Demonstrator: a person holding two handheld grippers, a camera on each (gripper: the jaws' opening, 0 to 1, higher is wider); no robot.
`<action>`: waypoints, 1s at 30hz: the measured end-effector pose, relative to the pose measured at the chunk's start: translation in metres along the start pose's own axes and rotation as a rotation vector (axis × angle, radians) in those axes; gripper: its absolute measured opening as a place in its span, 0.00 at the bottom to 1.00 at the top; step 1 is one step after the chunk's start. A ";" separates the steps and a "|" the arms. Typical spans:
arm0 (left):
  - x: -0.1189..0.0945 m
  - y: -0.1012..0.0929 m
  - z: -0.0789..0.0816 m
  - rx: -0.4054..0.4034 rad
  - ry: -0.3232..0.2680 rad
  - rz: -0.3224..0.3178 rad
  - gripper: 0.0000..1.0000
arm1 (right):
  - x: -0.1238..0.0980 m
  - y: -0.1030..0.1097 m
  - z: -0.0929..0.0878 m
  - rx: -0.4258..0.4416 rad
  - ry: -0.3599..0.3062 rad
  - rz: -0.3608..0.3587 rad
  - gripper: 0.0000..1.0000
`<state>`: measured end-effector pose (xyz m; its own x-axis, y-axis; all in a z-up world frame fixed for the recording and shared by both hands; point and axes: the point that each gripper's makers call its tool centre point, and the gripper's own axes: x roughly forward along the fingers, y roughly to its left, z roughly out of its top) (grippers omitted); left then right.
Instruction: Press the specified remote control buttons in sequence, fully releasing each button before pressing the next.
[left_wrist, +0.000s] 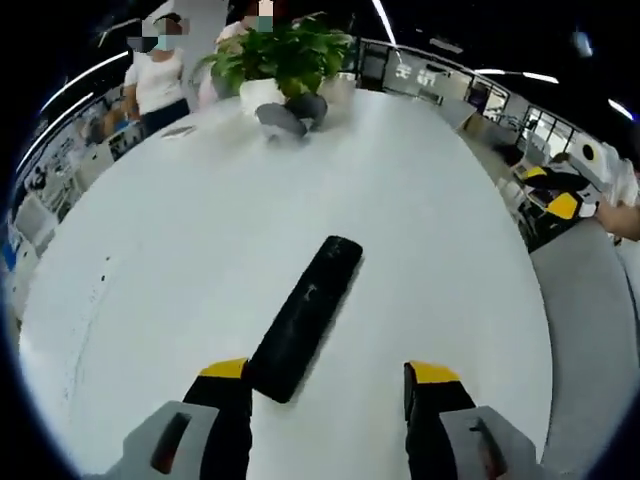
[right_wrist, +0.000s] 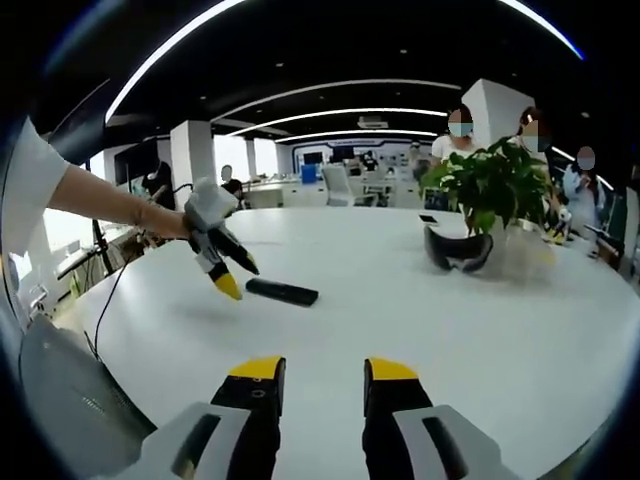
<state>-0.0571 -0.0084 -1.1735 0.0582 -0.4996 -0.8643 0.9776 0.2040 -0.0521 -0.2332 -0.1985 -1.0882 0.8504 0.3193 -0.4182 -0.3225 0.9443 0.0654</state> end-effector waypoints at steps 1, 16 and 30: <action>0.001 0.000 0.001 0.020 0.006 -0.007 0.55 | 0.000 0.000 0.000 -0.002 0.001 0.001 0.29; 0.022 0.014 0.001 0.148 0.139 0.007 0.40 | -0.001 0.000 -0.003 -0.004 0.010 0.001 0.25; 0.020 0.011 0.000 0.125 0.136 0.007 0.24 | 0.001 0.002 -0.004 -0.013 0.021 0.015 0.25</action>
<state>-0.0453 -0.0160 -1.1918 0.0457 -0.3780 -0.9247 0.9953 0.0968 0.0097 -0.2350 -0.1969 -1.0923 0.8367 0.3313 -0.4361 -0.3403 0.9384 0.0600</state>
